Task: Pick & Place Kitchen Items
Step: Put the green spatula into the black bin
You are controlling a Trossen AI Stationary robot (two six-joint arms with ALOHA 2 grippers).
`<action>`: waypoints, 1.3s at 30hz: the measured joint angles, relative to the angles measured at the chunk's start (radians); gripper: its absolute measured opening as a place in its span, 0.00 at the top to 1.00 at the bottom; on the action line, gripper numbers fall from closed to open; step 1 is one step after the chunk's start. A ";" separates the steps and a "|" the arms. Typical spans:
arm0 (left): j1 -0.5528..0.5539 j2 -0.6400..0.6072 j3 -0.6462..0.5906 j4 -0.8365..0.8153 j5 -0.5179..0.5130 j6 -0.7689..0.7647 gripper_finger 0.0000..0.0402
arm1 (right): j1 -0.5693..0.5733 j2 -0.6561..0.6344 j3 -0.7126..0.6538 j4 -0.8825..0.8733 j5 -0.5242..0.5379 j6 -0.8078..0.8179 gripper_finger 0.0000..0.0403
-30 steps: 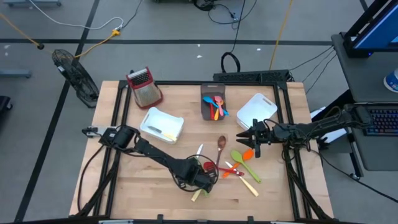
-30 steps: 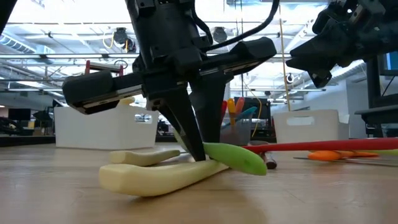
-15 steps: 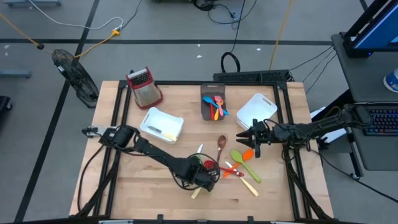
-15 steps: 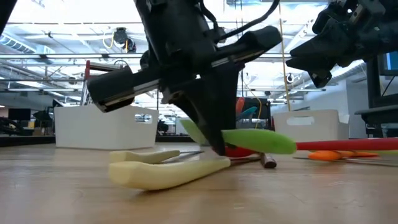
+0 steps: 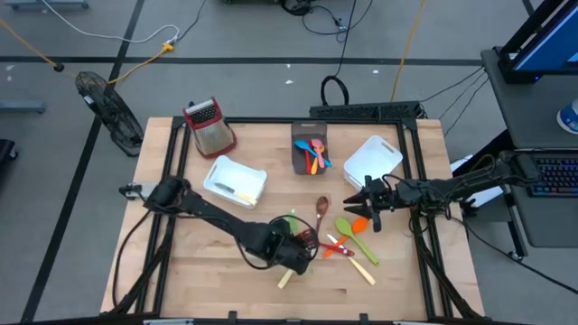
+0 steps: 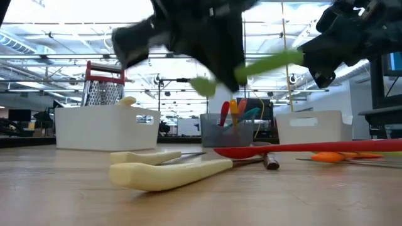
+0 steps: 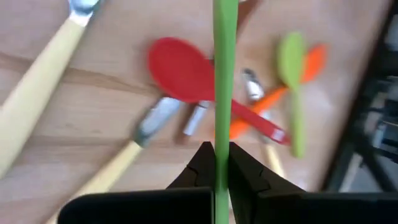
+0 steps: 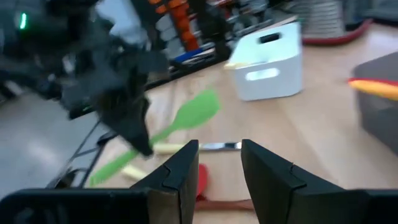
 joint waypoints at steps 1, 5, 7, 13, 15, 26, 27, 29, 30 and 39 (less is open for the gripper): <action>0.000 -0.013 0.000 0.003 -0.020 0.012 0.98 | 0.000 0.000 0.000 -0.003 -0.022 -0.002 0.72; 0.004 -0.062 0.000 0.063 -0.128 0.101 0.98 | 0.000 0.000 0.000 -0.002 -0.088 -0.006 0.72; 0.018 -0.076 0.002 0.115 -0.180 0.165 0.98 | 0.000 0.000 0.000 -0.002 -0.097 -0.006 0.72; 0.083 -0.066 0.002 0.372 -0.220 0.417 0.98 | 0.000 0.000 0.000 0.010 -0.165 -0.005 0.72; 0.107 -0.063 0.003 0.427 -0.225 0.500 0.98 | 0.000 0.000 0.000 0.014 -0.166 -0.005 0.72; 0.241 -0.060 0.002 0.604 -0.079 0.792 0.98 | 0.000 0.000 0.000 -0.023 -0.166 0.006 0.72; 0.251 -0.061 0.002 0.604 -0.064 0.798 0.98 | 0.000 0.000 0.000 -0.035 -0.166 0.006 0.72; 0.271 -0.061 0.002 0.600 -0.023 0.803 0.98 | 0.000 0.000 0.000 -0.060 -0.165 0.008 0.72; 0.281 -0.060 0.002 0.597 -0.007 0.804 0.98 | 0.000 0.000 0.000 -0.065 -0.164 0.022 0.72; 0.351 -0.060 0.002 0.473 0.124 0.818 0.98 | 0.000 0.000 0.000 -0.045 -0.130 0.129 0.72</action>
